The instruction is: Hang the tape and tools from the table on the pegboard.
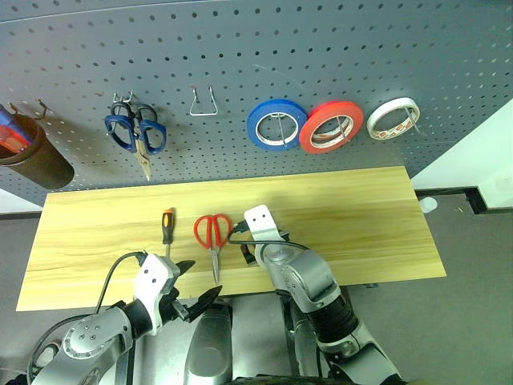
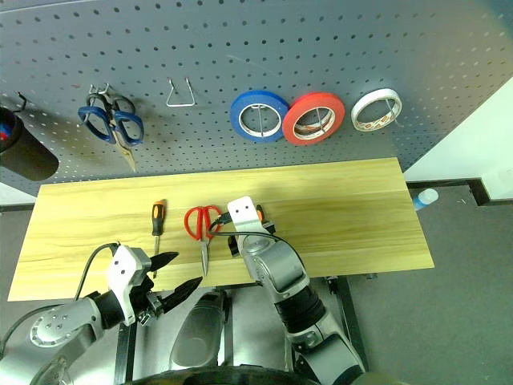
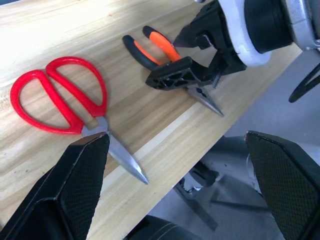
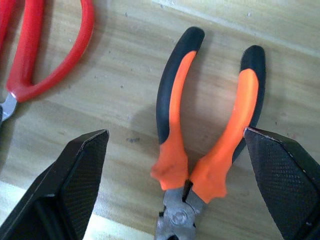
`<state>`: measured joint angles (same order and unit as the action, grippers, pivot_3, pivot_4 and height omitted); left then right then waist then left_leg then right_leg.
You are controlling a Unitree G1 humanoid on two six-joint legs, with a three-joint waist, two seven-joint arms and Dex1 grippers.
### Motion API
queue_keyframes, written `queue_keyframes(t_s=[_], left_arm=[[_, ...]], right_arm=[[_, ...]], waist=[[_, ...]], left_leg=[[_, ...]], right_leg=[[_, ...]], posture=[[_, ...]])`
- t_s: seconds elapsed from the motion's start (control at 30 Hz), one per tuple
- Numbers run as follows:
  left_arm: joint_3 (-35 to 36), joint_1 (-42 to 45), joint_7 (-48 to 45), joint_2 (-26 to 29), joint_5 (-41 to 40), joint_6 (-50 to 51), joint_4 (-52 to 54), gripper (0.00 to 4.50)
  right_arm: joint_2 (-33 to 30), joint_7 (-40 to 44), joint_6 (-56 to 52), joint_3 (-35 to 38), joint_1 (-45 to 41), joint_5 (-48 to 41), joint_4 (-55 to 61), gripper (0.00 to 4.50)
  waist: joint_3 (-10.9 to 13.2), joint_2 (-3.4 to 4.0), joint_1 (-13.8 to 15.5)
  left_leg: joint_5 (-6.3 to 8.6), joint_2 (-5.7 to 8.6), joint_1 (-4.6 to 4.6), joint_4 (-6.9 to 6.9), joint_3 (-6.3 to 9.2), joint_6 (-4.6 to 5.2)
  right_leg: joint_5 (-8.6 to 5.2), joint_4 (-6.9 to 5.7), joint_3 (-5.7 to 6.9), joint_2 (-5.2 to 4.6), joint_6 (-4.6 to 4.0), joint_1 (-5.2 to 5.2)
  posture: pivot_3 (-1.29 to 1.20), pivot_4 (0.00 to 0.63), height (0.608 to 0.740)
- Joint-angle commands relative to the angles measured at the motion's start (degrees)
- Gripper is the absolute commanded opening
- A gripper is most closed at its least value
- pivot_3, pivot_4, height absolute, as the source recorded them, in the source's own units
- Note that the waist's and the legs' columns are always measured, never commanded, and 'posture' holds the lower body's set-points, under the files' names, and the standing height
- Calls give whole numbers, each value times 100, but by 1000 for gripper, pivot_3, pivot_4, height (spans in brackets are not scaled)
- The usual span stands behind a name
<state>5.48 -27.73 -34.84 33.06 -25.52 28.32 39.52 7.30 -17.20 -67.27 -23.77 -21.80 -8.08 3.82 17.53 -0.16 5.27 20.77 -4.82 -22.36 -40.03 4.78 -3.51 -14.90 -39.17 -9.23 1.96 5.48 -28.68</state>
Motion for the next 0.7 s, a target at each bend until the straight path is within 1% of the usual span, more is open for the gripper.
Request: queue_keyframes(t_s=[0.03,0.2,0.33,0.5,0.7], left_arm=[[109,-146,-22,35,-77,-7,239,4500],[118,-198,-34,42,-93,-12,261,4500],[212,-248,-247,-75,-397,-251,375,4500],[297,-241,-254,-173,-614,-309,490,4500],[286,-436,-248,-3,-483,-227,479,4500]], right_arm=[[841,-25,111,53,270,-32,-58,4480],[815,-45,172,108,221,-21,-147,4480],[789,-69,171,98,231,5,-135,4480],[757,-56,156,83,259,7,-108,4480],[741,-54,126,142,255,0,-89,4480]], waist=[[9,-1,-3],[44,3,-2],[77,-3,-3],[96,-3,-2],[125,-2,-6]], left_leg=[[0,0,0,0,0,0],[0,0,-1,0,1,0],[0,0,-7,0,1,0],[0,0,-10,1,1,0],[1,0,-10,1,1,2]], right_leg=[[0,0,0,0,0,0],[0,0,0,0,0,-1],[0,0,0,0,0,-7],[0,0,0,0,1,-10],[-1,0,0,0,1,-11]], posture=[[375,337,677],[373,340,677],[371,341,677],[371,343,677],[369,352,677]])
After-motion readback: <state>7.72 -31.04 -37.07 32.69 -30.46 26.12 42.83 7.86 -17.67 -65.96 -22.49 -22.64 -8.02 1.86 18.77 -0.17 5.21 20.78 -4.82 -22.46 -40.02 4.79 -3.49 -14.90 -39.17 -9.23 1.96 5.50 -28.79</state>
